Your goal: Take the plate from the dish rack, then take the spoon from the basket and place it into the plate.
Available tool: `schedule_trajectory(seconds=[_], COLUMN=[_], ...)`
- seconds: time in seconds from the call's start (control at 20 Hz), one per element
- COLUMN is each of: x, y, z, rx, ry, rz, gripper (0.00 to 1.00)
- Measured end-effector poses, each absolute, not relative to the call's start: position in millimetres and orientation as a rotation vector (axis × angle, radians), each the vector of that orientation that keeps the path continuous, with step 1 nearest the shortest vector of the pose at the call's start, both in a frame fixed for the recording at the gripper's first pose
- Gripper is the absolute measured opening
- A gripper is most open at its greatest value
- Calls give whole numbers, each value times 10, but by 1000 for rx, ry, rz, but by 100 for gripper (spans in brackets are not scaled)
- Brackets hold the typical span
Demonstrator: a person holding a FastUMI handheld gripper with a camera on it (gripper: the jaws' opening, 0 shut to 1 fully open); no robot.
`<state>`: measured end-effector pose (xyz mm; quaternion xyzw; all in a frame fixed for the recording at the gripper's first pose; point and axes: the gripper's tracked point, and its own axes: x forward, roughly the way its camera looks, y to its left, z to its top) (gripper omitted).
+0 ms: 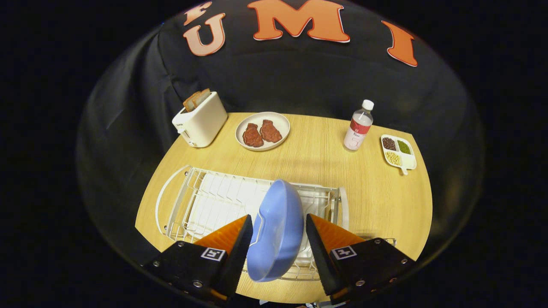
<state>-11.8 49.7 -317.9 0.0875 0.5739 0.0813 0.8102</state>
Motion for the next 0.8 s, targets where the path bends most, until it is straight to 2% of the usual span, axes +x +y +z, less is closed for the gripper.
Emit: schedule_trajectory(seconds=[0.1,0.15,0.35,0.65,0.8], x=[-179,-199,-317,-353,-315], y=[512,527,550,400,362], z=[-3277,-3316,-3470,-3524,-3430], rx=[165,145,77,113,119], ry=[1285,1299,1374,1436,1413], rz=[166,167,118,-38,-72], gripper=[69,61,43,29,27])
